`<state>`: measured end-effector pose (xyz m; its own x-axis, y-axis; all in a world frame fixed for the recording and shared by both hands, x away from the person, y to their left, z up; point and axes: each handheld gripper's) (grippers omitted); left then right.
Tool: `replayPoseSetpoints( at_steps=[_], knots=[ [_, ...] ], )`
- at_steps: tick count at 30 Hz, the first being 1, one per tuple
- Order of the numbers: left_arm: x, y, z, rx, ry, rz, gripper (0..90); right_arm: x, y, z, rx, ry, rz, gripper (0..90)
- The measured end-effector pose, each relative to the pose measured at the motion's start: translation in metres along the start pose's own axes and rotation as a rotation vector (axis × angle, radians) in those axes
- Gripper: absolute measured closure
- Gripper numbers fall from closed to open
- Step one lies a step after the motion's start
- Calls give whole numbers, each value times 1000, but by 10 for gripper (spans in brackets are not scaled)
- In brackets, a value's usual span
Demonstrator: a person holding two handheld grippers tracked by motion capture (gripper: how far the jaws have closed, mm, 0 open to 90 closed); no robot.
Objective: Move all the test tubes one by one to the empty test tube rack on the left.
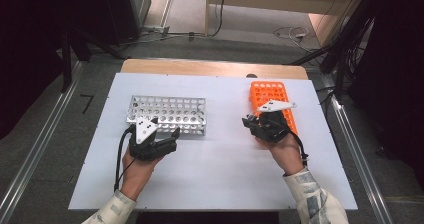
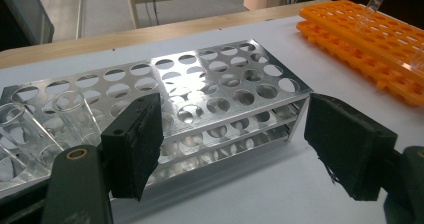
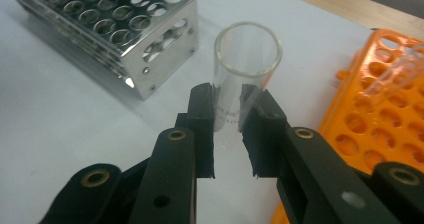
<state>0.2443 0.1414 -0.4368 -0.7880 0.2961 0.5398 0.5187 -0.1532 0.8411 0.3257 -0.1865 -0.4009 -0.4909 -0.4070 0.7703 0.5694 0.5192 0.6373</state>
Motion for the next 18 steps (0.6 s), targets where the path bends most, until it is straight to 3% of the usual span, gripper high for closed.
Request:
replayPoseSetpoints(
  at_steps=[8, 18],
  knots=[
    [0, 0, -7, -12, -20, 3, 230, -20, -1, 25, 56, 52, 45, 732],
    [-3, -2, -14, -29, -44, 15, 230, -37, -2, 53, 126, 102, 63, 732]
  ],
)
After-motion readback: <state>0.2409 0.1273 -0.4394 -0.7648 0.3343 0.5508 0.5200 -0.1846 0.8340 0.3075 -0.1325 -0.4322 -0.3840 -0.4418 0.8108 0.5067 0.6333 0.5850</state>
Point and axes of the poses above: each handheld gripper's, and its own axes: x roughly backward along the jaws, y roughly out of its top, z roughly to its left, and after that the axes turned 9 degrees about z, right-handed
